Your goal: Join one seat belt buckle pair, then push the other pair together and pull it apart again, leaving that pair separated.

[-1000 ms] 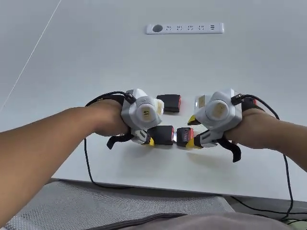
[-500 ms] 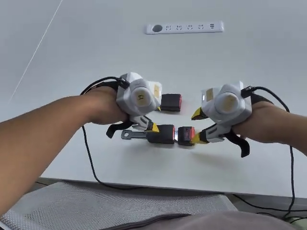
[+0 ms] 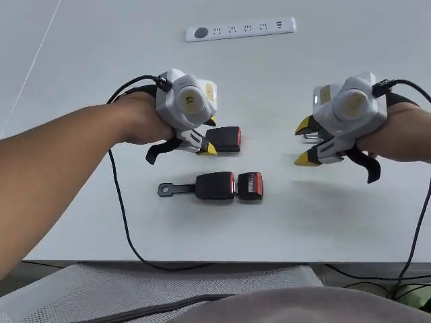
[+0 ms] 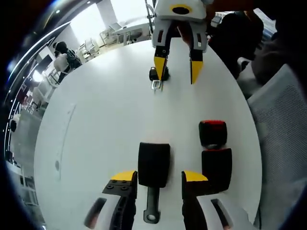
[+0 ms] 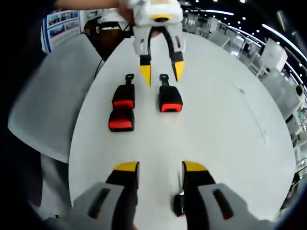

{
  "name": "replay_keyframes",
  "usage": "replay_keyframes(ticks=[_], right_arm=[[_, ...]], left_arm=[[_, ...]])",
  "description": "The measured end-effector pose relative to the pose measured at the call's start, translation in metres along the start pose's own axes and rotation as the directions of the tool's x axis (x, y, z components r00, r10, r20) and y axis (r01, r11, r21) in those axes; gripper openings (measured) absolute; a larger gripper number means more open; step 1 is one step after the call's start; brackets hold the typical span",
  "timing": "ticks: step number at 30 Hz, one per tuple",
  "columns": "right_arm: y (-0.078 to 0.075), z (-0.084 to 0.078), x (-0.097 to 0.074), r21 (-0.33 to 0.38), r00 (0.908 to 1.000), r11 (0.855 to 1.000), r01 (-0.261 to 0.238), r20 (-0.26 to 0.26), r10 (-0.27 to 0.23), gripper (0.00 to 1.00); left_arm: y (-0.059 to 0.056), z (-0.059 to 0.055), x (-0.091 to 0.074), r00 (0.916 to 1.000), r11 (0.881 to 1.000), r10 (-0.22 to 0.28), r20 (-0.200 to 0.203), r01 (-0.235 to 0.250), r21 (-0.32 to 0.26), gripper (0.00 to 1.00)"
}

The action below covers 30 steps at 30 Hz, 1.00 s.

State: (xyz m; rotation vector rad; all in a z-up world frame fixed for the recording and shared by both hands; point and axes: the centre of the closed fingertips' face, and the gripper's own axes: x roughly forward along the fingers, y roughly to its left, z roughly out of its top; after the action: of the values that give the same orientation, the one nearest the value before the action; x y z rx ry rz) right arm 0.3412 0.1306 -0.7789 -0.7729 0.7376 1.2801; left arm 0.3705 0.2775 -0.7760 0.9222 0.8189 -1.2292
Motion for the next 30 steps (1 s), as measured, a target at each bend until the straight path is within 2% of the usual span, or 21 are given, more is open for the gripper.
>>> replay_keyframes(ticks=[4,10,16,24,25,30], right_arm=[[-0.017,-0.023,-0.007,0.017,0.9994,1.0,0.02,-0.029,-0.019,0.34],[-0.036,-0.053,-0.015,0.04,0.9971,0.998,0.044,-0.063,-0.042,0.35],[-0.046,-0.078,-0.015,0.061,0.9946,0.997,0.04,-0.098,-0.034,0.37],[-0.046,-0.084,-0.006,0.048,0.9931,0.999,0.012,-0.117,-0.006,0.38],[-0.046,-0.084,-0.004,0.043,0.9928,0.999,0.007,-0.119,-0.002,0.37],[-0.046,-0.089,0.001,0.045,0.9916,0.999,-0.014,-0.128,0.02,0.34]], left_arm=[[0.008,-0.004,0.006,0.9999,1.0,-0.006,-0.013,0.006,-0.004,0.38],[0.011,-0.011,0.015,0.999,1.0,-0.027,-0.035,0.027,0.006,0.39],[0.018,-0.021,0.03,0.9979,0.999,-0.04,-0.05,0.041,0.009,0.42],[0.016,-0.03,0.044,0.9946,0.997,-0.076,-0.07,0.078,0.018,0.41],[0.02,-0.033,0.046,0.9946,0.997,-0.077,-0.07,0.078,0.018,0.41],[0.018,-0.034,0.047,0.9933,0.995,-0.093,-0.069,0.094,0.023,0.38]])
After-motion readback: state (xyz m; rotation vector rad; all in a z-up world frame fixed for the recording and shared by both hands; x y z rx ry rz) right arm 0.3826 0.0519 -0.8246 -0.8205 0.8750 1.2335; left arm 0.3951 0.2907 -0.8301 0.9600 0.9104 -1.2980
